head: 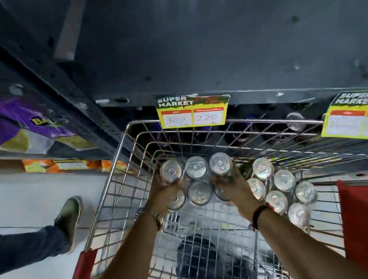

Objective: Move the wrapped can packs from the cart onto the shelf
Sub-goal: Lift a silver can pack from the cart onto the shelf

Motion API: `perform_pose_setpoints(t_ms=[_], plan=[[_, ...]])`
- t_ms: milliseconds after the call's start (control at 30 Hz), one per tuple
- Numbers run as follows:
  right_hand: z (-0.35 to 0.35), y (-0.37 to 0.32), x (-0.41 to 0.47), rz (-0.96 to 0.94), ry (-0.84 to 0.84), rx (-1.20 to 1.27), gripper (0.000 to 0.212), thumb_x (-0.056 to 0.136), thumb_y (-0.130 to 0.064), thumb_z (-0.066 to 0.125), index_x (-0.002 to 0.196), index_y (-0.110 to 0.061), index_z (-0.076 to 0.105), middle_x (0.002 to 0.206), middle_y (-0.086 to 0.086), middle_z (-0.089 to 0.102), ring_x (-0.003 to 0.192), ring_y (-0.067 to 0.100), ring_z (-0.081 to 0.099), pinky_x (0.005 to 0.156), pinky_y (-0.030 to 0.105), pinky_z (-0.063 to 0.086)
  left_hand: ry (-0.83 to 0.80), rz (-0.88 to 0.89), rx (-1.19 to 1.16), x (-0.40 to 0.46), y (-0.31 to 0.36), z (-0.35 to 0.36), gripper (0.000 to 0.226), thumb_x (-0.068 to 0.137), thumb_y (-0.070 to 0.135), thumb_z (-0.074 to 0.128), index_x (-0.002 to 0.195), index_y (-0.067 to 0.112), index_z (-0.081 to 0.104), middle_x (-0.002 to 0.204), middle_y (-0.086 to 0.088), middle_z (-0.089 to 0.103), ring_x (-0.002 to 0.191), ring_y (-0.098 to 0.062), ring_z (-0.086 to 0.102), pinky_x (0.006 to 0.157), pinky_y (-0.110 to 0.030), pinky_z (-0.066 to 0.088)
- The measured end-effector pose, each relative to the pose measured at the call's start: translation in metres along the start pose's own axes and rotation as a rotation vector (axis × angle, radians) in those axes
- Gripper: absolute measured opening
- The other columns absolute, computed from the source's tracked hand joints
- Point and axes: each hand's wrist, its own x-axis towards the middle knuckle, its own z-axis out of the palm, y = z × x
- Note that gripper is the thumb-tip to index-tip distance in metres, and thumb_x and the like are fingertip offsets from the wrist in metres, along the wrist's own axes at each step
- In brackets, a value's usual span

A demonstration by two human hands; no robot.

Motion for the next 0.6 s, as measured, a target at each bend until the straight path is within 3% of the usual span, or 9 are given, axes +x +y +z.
perform_pose_setpoints(t_ms=[67, 133, 200, 333, 400, 500, 533, 600], plan=[[-0.006, -0.007, -0.021, -0.015, -0.011, -0.068, 0.054, 0.087, -0.024, 0.057, 0.132, -0.008, 0.033, 0.107, 0.010, 0.065, 0.095, 0.022, 0.061, 0.092, 0.036, 0.048, -0.003, -0.079, -0.046, -0.019, 0.008, 0.000, 0.051, 0.083, -0.001, 0.056, 0.127, 0.017, 0.038, 0.109, -0.003, 0.059, 0.094, -0.020, 0.055, 0.062, -0.026, 0.047], [-0.014, -0.013, -0.042, -0.039, 0.001, -0.059, 0.073, 0.081, -0.028, 0.064, 0.140, -0.013, 0.023, 0.116, 0.023, 0.062, 0.091, 0.013, 0.065, 0.070, 0.020, 0.050, 0.005, -0.107, -0.091, -0.042, 0.023, 0.000, 0.053, 0.082, -0.002, 0.055, 0.128, 0.016, 0.038, 0.119, -0.009, 0.056, 0.102, -0.025, 0.053, 0.067, -0.030, 0.046], [-0.025, -0.025, -0.070, -0.095, 0.008, -0.091, 0.075, 0.081, -0.028, 0.064, 0.142, -0.015, 0.021, 0.112, 0.025, 0.063, 0.078, 0.000, 0.064, 0.060, 0.012, 0.047, -0.003, -0.108, -0.131, -0.066, 0.046, 0.001, 0.051, 0.081, -0.003, 0.056, 0.126, 0.015, 0.041, 0.120, -0.011, 0.057, 0.100, -0.025, 0.056, 0.070, -0.033, 0.050], [-0.047, -0.057, -0.126, -0.288, 0.050, -0.175, 0.072, 0.079, -0.034, 0.066, 0.138, -0.011, 0.032, 0.112, 0.018, 0.064, 0.079, 0.002, 0.063, 0.073, 0.023, 0.053, -0.035, -0.133, -0.161, -0.116, 0.098, 0.002, 0.041, 0.079, -0.003, 0.058, 0.115, 0.013, 0.049, 0.123, -0.019, 0.059, 0.109, -0.035, 0.057, 0.091, -0.057, 0.047], [-0.057, -0.076, -0.152, -0.399, 0.096, -0.241, 0.065, 0.078, -0.035, 0.065, 0.133, -0.011, 0.040, 0.095, 0.001, 0.068, 0.082, 0.005, 0.062, 0.067, 0.010, 0.047, -0.040, -0.100, -0.123, -0.140, 0.125, 0.000, 0.034, 0.079, 0.000, 0.059, 0.109, 0.014, 0.052, 0.121, -0.018, 0.059, 0.108, -0.033, 0.057, 0.095, -0.057, 0.045], [-0.074, -0.111, -0.190, -0.516, 0.141, -0.320, 0.051, 0.079, -0.034, 0.065, 0.121, -0.010, 0.050, 0.078, -0.007, 0.060, 0.068, -0.001, 0.063, 0.057, 0.003, 0.045, -0.111, -0.047, -0.032, -0.173, 0.165, -0.003, 0.022, 0.083, 0.008, 0.057, 0.103, 0.016, 0.054, 0.095, -0.010, 0.064, 0.086, -0.027, 0.064, 0.079, -0.049, 0.054], [-0.080, -0.122, -0.200, -0.557, 0.145, -0.336, 0.045, 0.079, -0.034, 0.065, 0.114, -0.010, 0.053, 0.077, -0.006, 0.059, 0.068, 0.003, 0.064, 0.064, 0.008, 0.050, -0.136, -0.007, -0.044, -0.181, 0.179, -0.004, 0.017, 0.084, 0.005, 0.055, 0.095, 0.018, 0.057, 0.084, -0.006, 0.066, 0.071, -0.021, 0.067, 0.065, -0.039, 0.058], [-0.089, -0.148, -0.218, -0.605, 0.146, -0.337, 0.037, 0.077, -0.036, 0.065, 0.103, -0.011, 0.057, 0.087, 0.007, 0.066, 0.085, 0.027, 0.065, 0.079, 0.043, 0.056, -0.171, 0.069, -0.083, -0.196, 0.207, -0.003, 0.021, 0.084, -0.001, 0.051, 0.086, 0.018, 0.060, 0.063, -0.001, 0.070, 0.049, -0.012, 0.065, 0.048, -0.027, 0.055]])
